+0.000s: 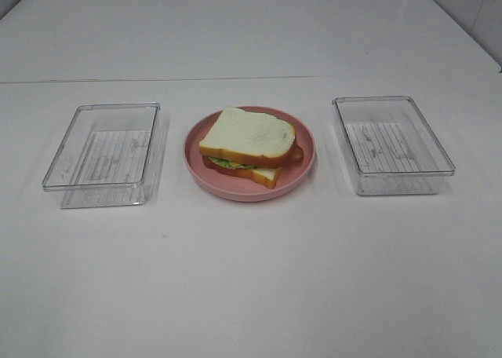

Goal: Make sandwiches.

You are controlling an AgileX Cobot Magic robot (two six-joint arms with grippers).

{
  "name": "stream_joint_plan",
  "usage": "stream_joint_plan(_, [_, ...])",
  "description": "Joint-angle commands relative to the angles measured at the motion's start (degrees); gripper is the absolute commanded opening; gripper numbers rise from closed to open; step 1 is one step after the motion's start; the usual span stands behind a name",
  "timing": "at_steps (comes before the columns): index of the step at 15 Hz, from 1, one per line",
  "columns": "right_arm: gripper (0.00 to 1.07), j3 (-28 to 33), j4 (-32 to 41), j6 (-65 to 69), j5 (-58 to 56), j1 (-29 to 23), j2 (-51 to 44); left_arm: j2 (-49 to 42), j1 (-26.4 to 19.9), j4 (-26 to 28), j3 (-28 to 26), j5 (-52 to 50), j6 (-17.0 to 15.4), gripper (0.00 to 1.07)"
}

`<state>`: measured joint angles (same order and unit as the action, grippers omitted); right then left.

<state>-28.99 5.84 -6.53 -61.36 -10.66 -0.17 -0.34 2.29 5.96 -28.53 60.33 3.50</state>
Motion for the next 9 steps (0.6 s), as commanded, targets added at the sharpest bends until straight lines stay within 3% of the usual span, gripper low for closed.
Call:
stream_joint_plan(1, [0.76,0.1,-0.2,-0.5,0.6,-0.2,-0.3,-1.1,-4.5,0.2,0.1,-0.5,-0.1,0.81])
stream_joint_plan(3, [0.76,0.1,0.2,-0.5,0.6,2.3,-0.3,-1.1,-6.1,0.2,0.1,-0.5,-0.1,0.81])
stream_joint_plan(4, [0.76,0.1,0.2,-0.5,0.6,8.2,-0.3,-1.3,-6.1,0.2,0.1,-0.5,-0.1,0.81])
stream_joint_plan(7, [0.76,0.1,0.2,-0.5,0.6,14.6,-0.5,-1.3,-5.7,0.2,0.1,-0.5,-0.1,0.81])
stream_joint_plan(9, [0.76,0.1,0.2,-0.5,0.6,15.9,-0.5,-1.3,-5.7,0.1,0.1,-0.5,-0.1,0.81])
